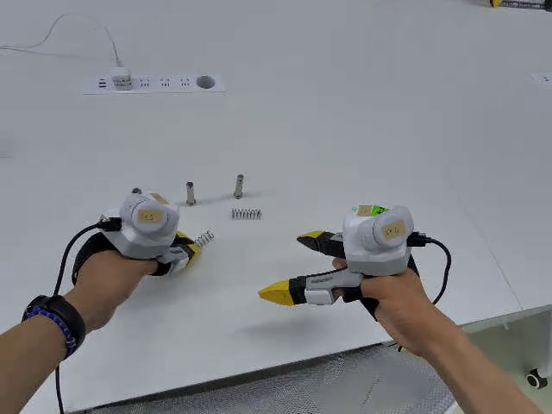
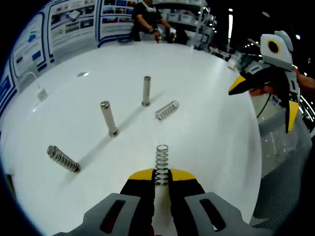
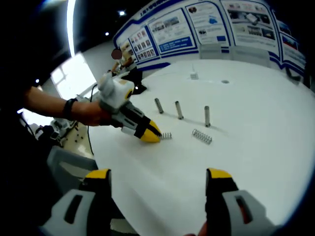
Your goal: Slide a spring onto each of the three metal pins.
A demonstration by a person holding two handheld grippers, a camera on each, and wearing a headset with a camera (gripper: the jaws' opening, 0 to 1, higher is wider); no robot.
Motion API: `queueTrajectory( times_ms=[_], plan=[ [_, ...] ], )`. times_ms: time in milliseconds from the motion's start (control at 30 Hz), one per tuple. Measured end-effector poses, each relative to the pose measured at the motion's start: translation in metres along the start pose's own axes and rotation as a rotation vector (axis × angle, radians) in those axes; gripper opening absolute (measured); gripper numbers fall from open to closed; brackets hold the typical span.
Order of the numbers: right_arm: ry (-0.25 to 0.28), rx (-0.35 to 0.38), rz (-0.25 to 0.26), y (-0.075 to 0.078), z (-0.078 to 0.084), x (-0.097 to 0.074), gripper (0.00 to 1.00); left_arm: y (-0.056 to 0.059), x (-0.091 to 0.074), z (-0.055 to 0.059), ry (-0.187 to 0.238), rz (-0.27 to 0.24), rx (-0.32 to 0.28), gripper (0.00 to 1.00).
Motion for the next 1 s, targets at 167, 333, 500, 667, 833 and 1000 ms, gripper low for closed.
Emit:
queueTrajectory(
  times_ms=[167, 333, 500, 667, 833, 1000],
  plan=[
    [-0.002, 0.001, -0.006, -0.003, 0.002, 0.001, 0.80, 0.001, -0.008, 0.010, 0.002, -0.012, -0.025, 0.10],
    [0.000, 0.000, -0.012, -0.005, 0.002, 0.001, 0.80, 0.000, -0.014, 0.015, 0.013, -0.020, -0.052, 0.10],
    [0.000, 0.001, -0.017, -0.008, 0.002, 0.001, 0.80, 0.001, -0.020, 0.021, 0.024, -0.024, -0.077, 0.10],
    [-0.004, -0.006, -0.036, -0.013, 0.002, 0.002, 0.80, 0.006, -0.028, 0.024, 0.033, -0.028, -0.091, 0.10],
    [-0.005, -0.012, -0.052, -0.017, 0.000, 0.005, 0.80, 0.010, -0.036, 0.028, 0.053, -0.040, -0.121, 0.10],
    [-0.002, -0.016, -0.064, -0.022, -0.002, 0.007, 0.80, 0.013, -0.046, 0.031, 0.081, -0.052, -0.162, 0.10]
  ],
)
Point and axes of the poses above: the centre of the closed fingertips' face, and the gripper's own axes: x roughly forward along the fingers, y roughly to its right, z roughly out of its underside, the point moved 3 cm from there along -x, roughly backward along the fingers, and after that the axes turned 6 degrees about z, right-handed, at the moved point
